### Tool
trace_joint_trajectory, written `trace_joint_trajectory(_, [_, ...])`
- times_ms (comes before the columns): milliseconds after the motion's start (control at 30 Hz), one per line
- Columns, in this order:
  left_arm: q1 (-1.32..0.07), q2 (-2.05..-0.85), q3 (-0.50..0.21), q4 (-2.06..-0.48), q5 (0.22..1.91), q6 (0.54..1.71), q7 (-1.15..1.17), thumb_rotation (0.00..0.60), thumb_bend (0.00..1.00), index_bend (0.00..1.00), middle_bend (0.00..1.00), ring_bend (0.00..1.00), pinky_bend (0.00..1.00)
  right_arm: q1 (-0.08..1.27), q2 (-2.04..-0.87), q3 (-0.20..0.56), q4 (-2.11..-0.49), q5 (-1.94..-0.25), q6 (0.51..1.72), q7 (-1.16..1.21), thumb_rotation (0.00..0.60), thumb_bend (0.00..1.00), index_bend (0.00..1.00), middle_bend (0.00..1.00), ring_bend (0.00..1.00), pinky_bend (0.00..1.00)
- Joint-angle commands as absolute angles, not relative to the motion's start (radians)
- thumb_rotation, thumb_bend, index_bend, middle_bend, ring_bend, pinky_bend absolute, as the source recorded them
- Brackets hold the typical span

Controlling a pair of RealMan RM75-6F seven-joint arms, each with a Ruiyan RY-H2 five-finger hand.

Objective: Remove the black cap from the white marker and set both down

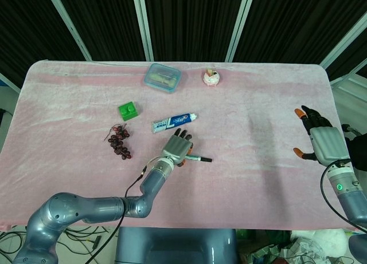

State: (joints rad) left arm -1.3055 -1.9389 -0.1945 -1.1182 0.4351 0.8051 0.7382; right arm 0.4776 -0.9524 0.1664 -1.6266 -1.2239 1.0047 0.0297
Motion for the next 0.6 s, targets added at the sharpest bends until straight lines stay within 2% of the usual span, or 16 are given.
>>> trace_joint_trajectory(33, [-1.303, -1.944, -0.197, -1.111, 0.436, 0.803, 0.74, 0.6, 0.34, 0.47, 0.15, 0.0, 0.0, 0.477, -0.953, 0.167, -1.625, -1.222, 1.004, 0.029, 0.6, 0.13, 0.02, 0.0, 0.05, 0.17])
trace_joint_trajectory(600, [-1.292, -1.975, -0.211, -1.073, 0.458, 0.796, 0.742, 0.6, 0.36, 0.53, 0.17, 0.0, 0.0, 0.473, -0.958, 0.169, -1.611, -1.221, 1.003, 0.041, 0.6, 0.13, 0.02, 0.0, 0.05, 0.17])
